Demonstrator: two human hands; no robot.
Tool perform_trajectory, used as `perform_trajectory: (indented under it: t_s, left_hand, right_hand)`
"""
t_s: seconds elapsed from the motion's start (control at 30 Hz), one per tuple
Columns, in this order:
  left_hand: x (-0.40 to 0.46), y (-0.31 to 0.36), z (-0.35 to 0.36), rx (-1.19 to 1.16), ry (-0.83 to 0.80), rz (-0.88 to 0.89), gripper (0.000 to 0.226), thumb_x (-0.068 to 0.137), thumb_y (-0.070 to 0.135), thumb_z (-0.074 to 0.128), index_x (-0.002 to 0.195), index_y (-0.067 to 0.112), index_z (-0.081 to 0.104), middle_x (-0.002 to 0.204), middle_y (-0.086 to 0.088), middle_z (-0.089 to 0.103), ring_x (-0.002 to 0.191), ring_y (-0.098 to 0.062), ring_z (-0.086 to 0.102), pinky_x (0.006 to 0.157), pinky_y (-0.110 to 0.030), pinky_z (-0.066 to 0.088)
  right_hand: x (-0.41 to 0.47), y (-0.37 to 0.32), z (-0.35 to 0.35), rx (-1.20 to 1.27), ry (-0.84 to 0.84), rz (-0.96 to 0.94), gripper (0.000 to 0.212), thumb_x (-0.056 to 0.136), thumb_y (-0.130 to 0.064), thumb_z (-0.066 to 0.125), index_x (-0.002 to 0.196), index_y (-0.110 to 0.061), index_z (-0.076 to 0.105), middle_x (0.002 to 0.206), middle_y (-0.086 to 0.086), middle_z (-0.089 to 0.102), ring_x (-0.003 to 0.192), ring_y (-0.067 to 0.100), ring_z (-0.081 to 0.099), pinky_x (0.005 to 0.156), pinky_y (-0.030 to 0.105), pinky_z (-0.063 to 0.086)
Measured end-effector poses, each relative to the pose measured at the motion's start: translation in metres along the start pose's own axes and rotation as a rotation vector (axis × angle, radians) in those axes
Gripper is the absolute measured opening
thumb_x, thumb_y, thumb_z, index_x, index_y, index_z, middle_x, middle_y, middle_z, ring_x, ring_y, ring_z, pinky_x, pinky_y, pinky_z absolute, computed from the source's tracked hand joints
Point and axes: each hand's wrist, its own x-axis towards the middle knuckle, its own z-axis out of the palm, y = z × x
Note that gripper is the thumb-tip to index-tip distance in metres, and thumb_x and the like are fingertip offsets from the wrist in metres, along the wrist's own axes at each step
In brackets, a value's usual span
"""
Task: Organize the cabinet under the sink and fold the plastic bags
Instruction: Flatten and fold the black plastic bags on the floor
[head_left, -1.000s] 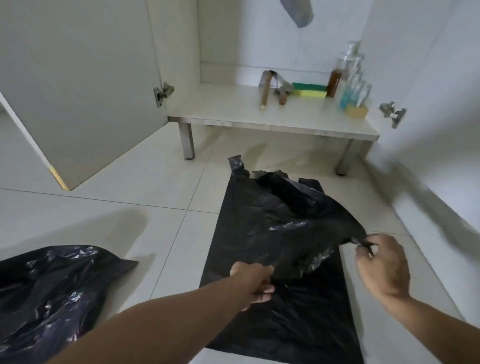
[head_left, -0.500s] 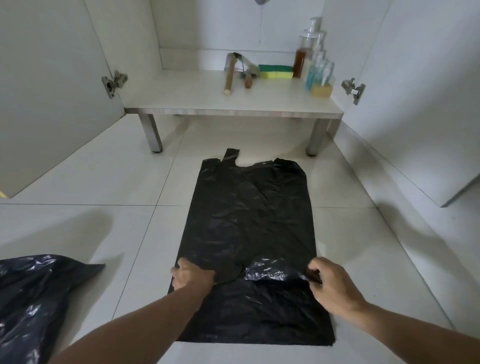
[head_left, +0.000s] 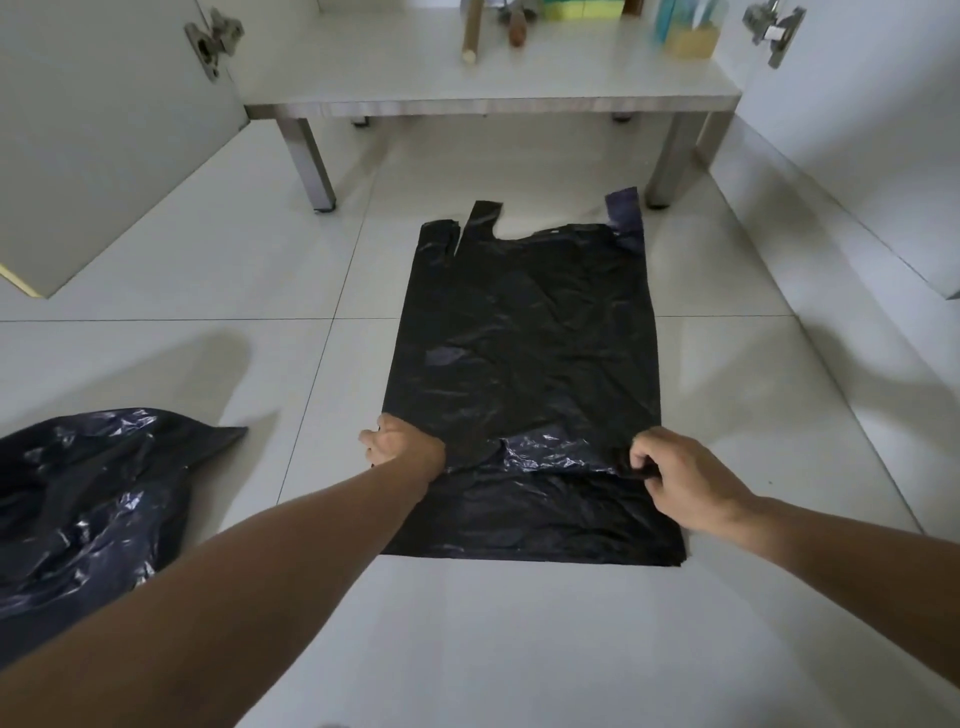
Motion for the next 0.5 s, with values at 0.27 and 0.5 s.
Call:
perform_trajectory:
  t_s: [0.27,0.5]
  left_hand:
    - [0.011,-0.001,-0.008,-0.192,-0.089,-0.012,0.057,0.078,0.021,0.076,0.126,0.002,0.052,0.115,-0.016,0.061,0.103,-0.033,0.061,0.081,-0.034,0.053]
    - [0.014,-0.002,-0.035,-0.365,-0.24,0.0,0.036,0.075,0.01,0.076,0.107,-0.001,0.062,0.098,-0.017,0.067,0.075,-0.025,0.059,0.06,-0.03,0.047]
  right_hand:
    - [0.003,0.0,0.0,-0.004,0.009,-0.02,0.028,0.066,0.014,0.066,0.079,-0.01,0.058,0.085,0.002,0.06,0.067,0.025,0.056,0.061,0.037,0.051]
    - [-0.002,0.002,-0.003,-0.054,0.029,-0.069,0.027,0.063,0.012,0.071,0.078,-0.008,0.06,0.087,0.002,0.063,0.066,0.025,0.059,0.059,0.034,0.051]
